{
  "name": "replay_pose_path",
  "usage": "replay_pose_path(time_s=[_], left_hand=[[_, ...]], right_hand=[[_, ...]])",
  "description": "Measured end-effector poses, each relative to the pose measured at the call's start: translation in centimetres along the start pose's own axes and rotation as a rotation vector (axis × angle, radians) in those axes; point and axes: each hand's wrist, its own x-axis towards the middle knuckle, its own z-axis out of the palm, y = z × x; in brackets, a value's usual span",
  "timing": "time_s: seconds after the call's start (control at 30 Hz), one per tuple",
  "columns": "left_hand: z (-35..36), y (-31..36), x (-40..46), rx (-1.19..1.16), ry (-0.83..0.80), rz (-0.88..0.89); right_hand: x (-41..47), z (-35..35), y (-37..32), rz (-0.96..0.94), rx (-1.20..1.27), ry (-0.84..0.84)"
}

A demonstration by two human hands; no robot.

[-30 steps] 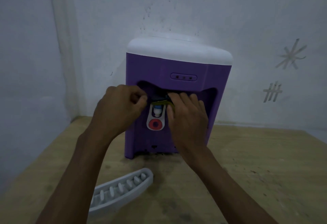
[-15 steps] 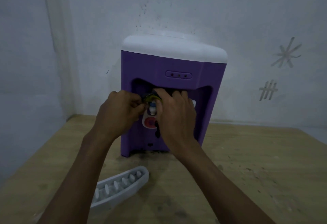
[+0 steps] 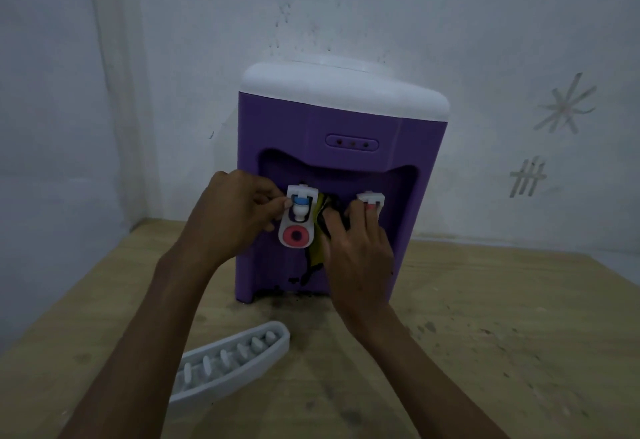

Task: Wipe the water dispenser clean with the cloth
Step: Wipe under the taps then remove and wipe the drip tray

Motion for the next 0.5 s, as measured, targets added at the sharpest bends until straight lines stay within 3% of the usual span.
replay_pose_path(time_s=[0.27, 0.5], left_hand=[[0.0, -0.1, 0.1, -0.048, -0.006, -0.016], [-0.1, -0.1, 0.2, -0.053, -0.010, -0.017]], right_hand=[[-3.4, 1.4, 0.0, -0.031, -0.036, -0.034], [-7.9, 2.2, 0.1, -0.156, -0.022, -0.241]])
